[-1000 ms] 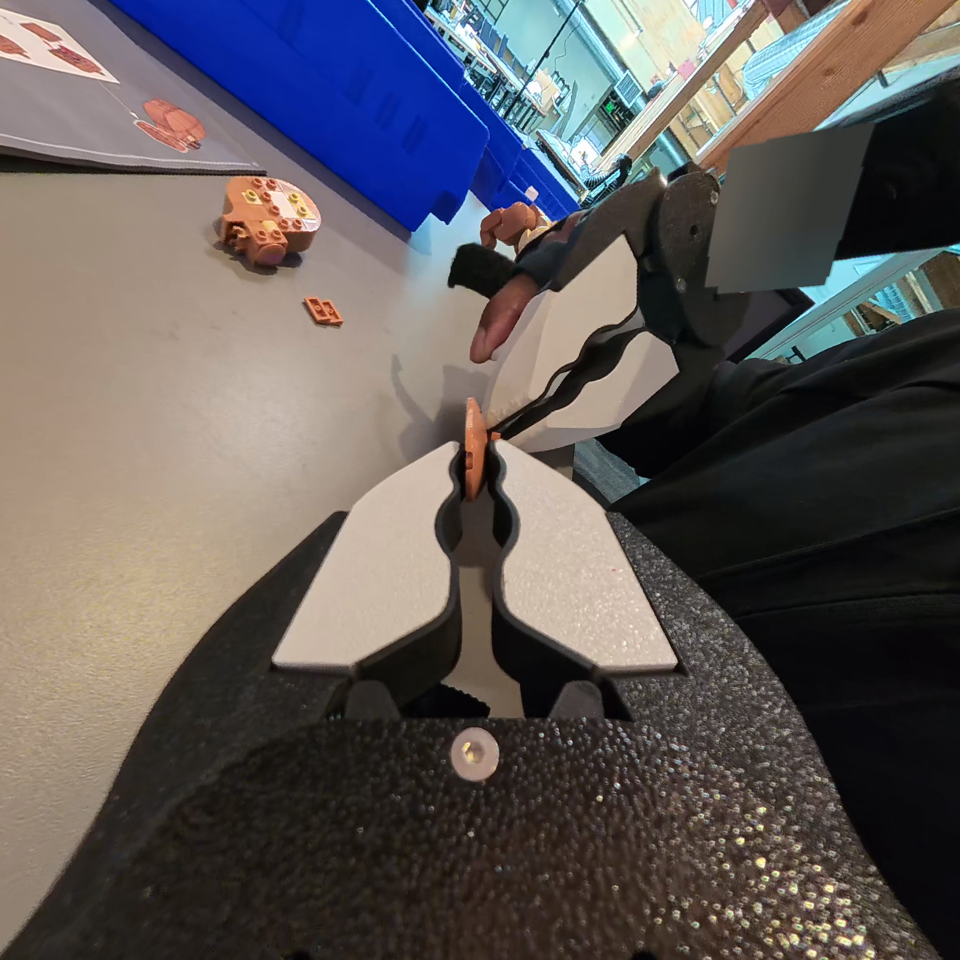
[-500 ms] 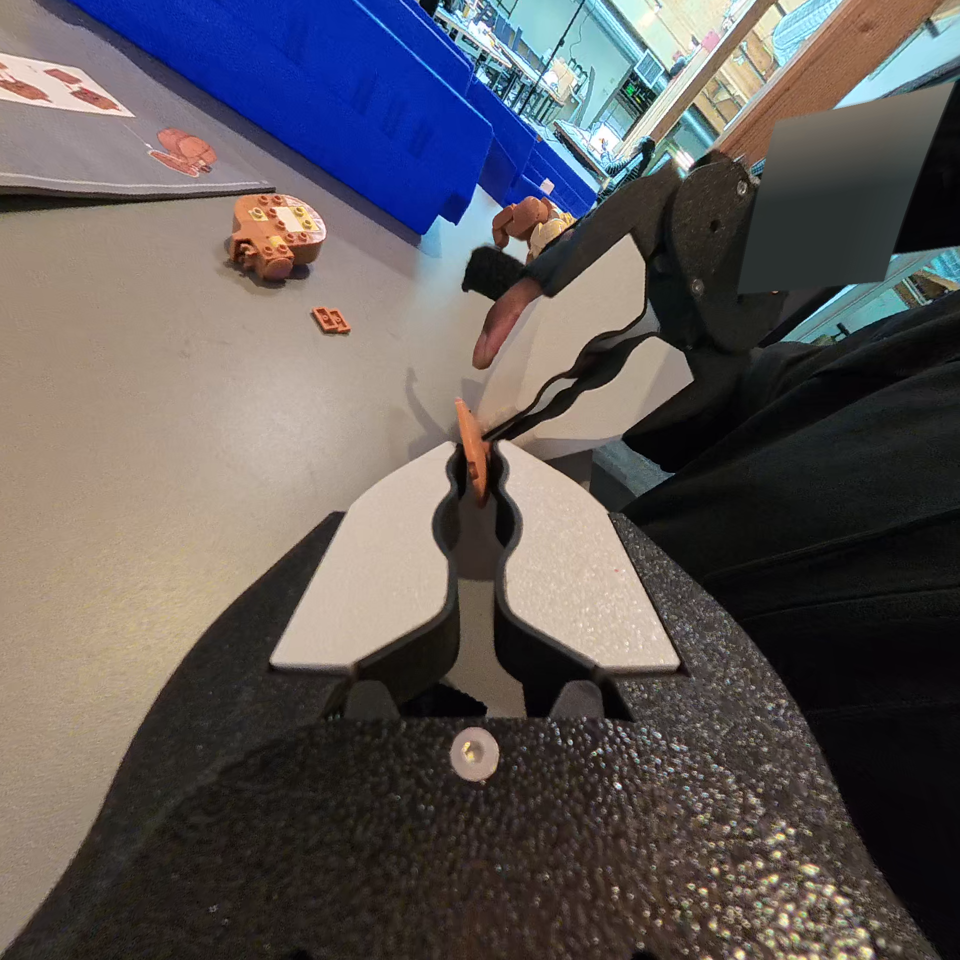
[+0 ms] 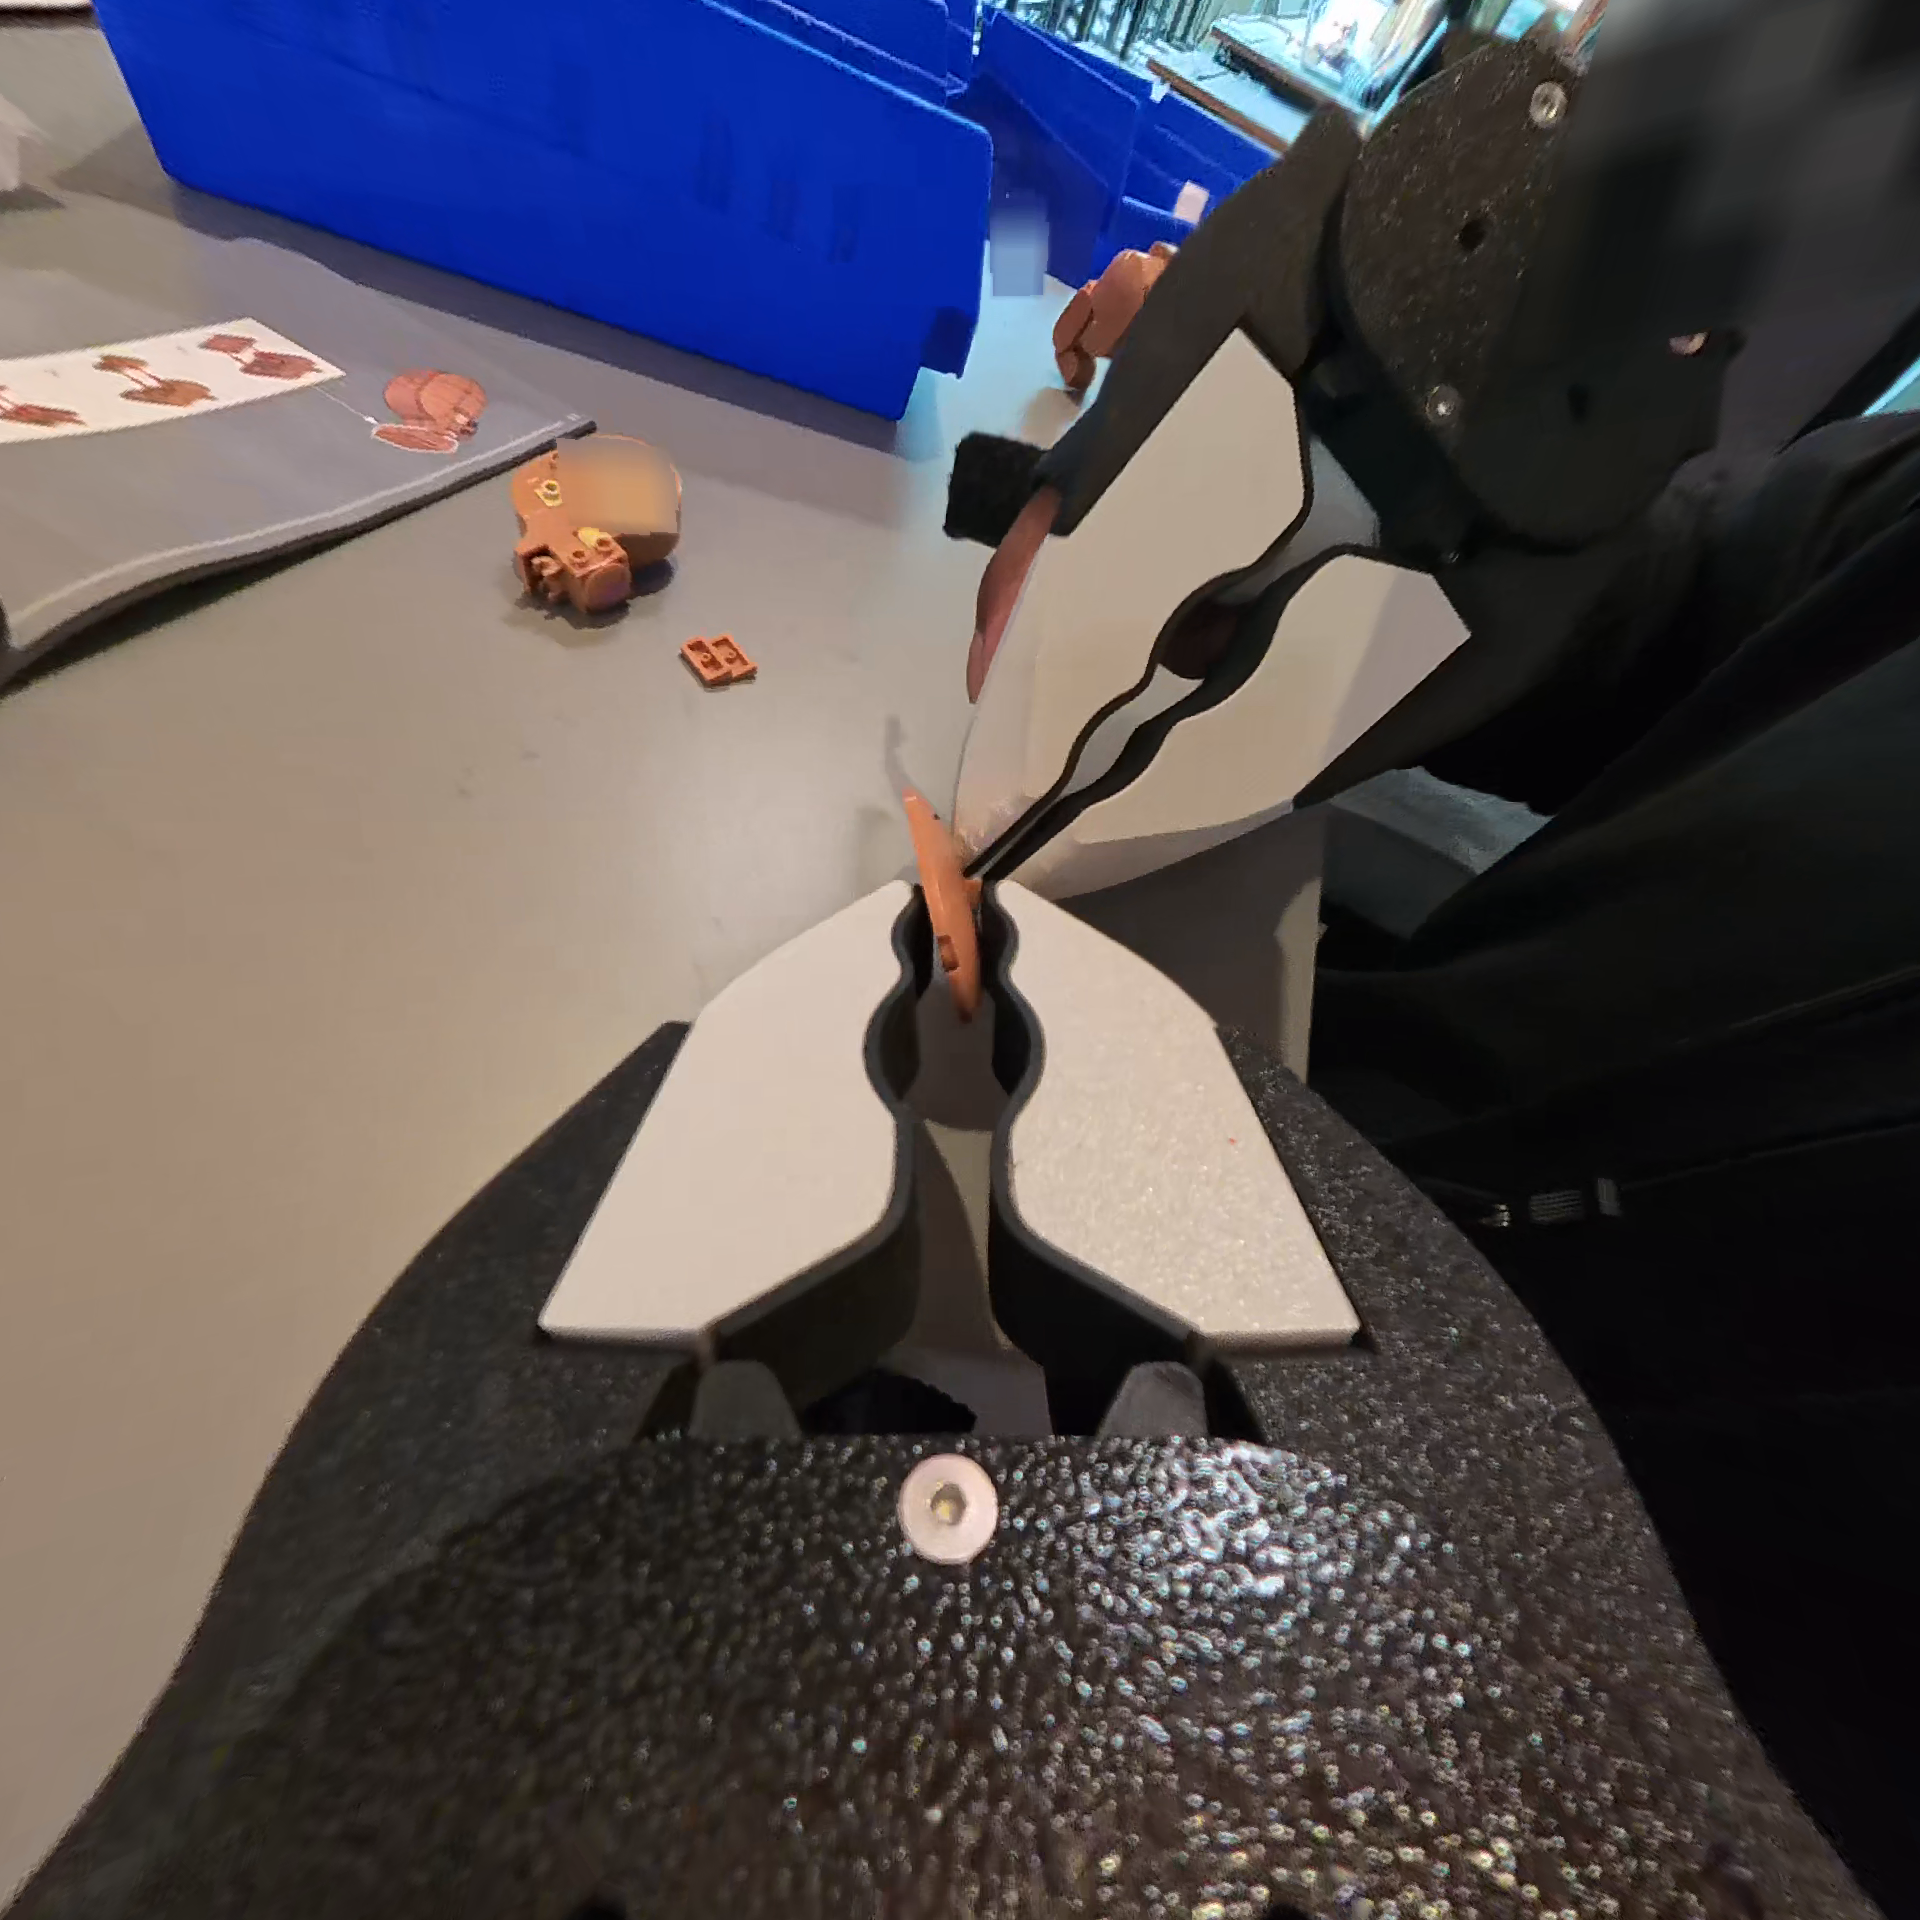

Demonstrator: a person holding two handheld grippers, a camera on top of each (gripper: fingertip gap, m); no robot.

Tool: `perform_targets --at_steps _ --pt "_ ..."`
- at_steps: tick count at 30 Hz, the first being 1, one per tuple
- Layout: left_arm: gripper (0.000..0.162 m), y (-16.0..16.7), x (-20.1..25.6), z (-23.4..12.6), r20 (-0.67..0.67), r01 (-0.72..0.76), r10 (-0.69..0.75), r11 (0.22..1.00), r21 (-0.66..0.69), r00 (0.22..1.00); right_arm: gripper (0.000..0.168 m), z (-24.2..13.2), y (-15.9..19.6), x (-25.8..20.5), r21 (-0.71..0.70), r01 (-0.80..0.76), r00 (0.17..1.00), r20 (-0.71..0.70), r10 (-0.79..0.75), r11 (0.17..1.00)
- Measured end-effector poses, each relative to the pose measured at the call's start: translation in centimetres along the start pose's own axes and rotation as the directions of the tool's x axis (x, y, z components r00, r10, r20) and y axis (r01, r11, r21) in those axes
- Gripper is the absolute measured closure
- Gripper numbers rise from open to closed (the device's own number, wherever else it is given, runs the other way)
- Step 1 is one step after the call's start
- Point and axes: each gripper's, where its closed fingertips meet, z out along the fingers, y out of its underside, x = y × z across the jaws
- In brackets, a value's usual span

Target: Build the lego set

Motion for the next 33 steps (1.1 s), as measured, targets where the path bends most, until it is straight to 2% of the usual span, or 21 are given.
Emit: perform_targets --at_steps 9,14,17,19,21,23,28,33 --pt "0.155 0.0 -0.2 -0.3 0.044 -0.082 0.082 0.997 0.004 0.996 0.168 0.0 -0.3 0.0 0.030 0.000 1.000 -0.009 0.000 1.000" --pt "0.156 -0.7 0.0 -0.6 0.019 -0.039 0.038 0.997 0.070 0.999 0.168 -0.6 -0.7 0.6 0.088 -0.045 0.998 -0.031 0.048 0.995" --pt "0.156 -1.8 0.2 -1.2 -0.036 0.030 -0.025 0.987 0.158 0.999 0.167 -1.6 -0.9 1.1 0.176 -0.156 0.987 -0.012 0.161 0.972" --pt "0.156 -2.7 0.7 -1.7 -0.101 0.090 -0.068 0.968 0.233 0.993 0.162 -2.0 -0.9 1.2 0.244 -0.287 0.958 0.044 0.285 0.927" --pt "0.156 -3.5 1.1 -2.0 -0.174 0.150 -0.102 0.945 0.291 0.979 0.150 -2.2 -1.1 1.1 0.306 -0.425 0.905 0.135 0.403 0.852" --pt "0.156 -4.0 1.6 -2.0 -0.228 0.187 -0.117 0.930 0.317 0.967 0.145 -2.5 -1.8 0.8 0.359 -0.526 0.850 0.238 0.470 0.771" --pt "0.156 -4.3 2.6 -1.5 -0.291 0.210 -0.115 0.924 0.320 0.950 0.151 -3.5 -2.9 0.9 0.423 -0.645 0.763 0.396 0.510 0.637" --pt "0.156 -4.2 3.0 -1.2 -0.314 0.219 -0.120 0.927 0.304 0.942 0.156 -3.8 -3.2 0.5 0.407 -0.689 0.718 0.491 0.493 0.600"
